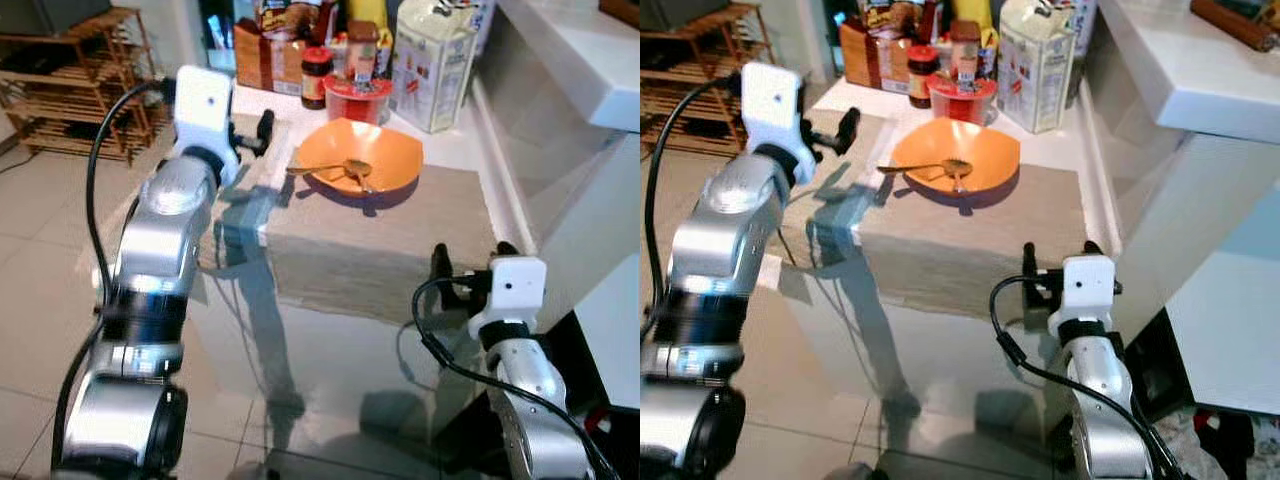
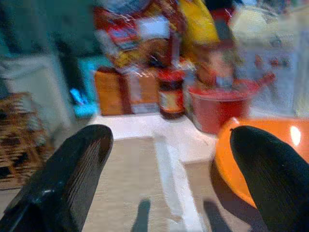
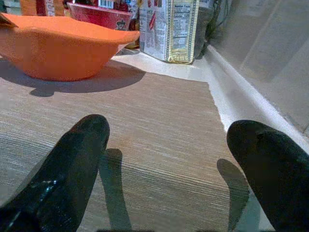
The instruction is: Setting the table
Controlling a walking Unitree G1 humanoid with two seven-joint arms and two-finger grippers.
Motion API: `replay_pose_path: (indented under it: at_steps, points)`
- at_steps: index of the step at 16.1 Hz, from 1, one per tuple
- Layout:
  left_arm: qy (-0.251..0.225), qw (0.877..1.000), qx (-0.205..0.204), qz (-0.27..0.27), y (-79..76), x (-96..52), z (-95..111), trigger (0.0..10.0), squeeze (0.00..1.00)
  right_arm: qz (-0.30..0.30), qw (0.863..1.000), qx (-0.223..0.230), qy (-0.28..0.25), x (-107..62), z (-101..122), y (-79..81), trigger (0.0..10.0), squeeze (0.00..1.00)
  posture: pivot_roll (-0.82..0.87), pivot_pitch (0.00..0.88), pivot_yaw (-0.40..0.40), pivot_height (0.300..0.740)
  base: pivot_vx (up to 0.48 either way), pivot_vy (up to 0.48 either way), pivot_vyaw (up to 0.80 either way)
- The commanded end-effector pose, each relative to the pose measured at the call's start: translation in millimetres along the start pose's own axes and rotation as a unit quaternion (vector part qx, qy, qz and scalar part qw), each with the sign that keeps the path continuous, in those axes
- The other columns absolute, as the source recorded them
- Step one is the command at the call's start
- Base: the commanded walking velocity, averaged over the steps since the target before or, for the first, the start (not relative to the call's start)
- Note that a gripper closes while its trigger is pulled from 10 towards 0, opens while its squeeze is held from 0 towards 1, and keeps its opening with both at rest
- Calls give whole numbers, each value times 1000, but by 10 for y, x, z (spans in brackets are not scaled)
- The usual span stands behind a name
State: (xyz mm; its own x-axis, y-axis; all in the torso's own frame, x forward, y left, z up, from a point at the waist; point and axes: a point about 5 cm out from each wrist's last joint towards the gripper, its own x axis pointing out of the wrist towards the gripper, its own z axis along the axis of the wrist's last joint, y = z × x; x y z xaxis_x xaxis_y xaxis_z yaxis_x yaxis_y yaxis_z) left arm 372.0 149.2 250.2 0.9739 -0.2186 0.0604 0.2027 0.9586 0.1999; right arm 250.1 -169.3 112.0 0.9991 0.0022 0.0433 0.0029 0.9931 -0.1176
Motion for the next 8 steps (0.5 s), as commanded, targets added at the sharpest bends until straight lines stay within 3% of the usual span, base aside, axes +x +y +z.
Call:
replay_pose_path:
  at_steps: [1,2,5,8]
  points:
    - [8,1000,15,-19,-38,45,51,10000,0,7,1000,5,-6,15,44,19,10000,0,-36,0,-15,740,0,0,0]
    - [32,995,13,-97,-151,221,217,10000,0,16,1000,8,-11,16,91,52,10000,0,-46,0,-1,740,0,0,0]
    - [36,988,-14,-147,-265,355,437,10000,0,11,1000,9,-12,0,101,56,10000,0,-58,0,26,740,0,0,0]
    - [68,977,-9,-204,-353,447,515,10000,0,1,1000,14,-8,-39,93,75,10000,0,-68,0,47,740,0,0,0]
